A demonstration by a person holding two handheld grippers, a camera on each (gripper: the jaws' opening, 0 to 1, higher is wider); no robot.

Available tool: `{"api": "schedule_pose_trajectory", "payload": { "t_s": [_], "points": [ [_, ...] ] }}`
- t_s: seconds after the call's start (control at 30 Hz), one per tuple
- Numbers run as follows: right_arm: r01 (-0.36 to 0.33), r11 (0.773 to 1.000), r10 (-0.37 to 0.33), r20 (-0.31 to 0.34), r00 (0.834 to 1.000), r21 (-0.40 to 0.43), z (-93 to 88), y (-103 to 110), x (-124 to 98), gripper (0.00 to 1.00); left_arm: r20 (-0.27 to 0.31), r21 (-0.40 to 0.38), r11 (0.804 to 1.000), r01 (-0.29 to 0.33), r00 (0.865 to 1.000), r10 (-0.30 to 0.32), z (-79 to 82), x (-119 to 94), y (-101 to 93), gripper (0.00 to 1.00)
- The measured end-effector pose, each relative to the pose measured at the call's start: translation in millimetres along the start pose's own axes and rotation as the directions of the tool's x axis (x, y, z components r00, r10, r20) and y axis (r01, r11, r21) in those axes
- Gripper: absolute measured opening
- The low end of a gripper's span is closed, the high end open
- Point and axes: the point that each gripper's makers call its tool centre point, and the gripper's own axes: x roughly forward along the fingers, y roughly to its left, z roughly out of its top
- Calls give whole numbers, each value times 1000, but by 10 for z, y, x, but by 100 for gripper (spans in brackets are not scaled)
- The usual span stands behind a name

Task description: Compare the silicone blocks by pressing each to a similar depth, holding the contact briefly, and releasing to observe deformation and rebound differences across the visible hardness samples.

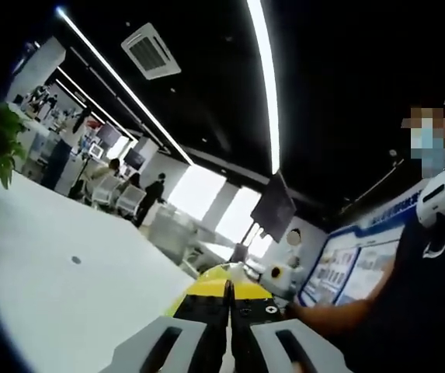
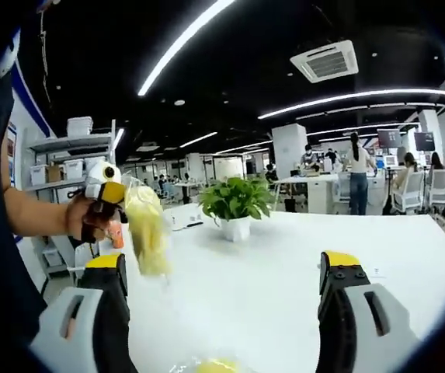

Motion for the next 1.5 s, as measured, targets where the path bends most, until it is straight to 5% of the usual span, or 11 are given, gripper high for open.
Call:
{"api": "schedule_pose_trajectory", "payload": {
  "t_s": [0.27,0.53,0.97,1.5],
  "points": [
    [94,995,-93,-73,993,9,-418,-290,-444,97,1,-72,996,-47,999,47,-54,-147,111,0],
    [185,983,-186,-182,966,-19,-976,-517,-877,97,9,-111,989,-96,995,97,-101,-290,248,0],
    [215,977,-208,-227,951,3,-1233,-598,-1040,97,41,-148,980,-136,989,144,-89,-334,310,0],
    [204,979,-193,-254,948,15,-1380,-538,-1054,97,31,-218,950,-222,972,234,-374,-437,509,0]
  ]
}}
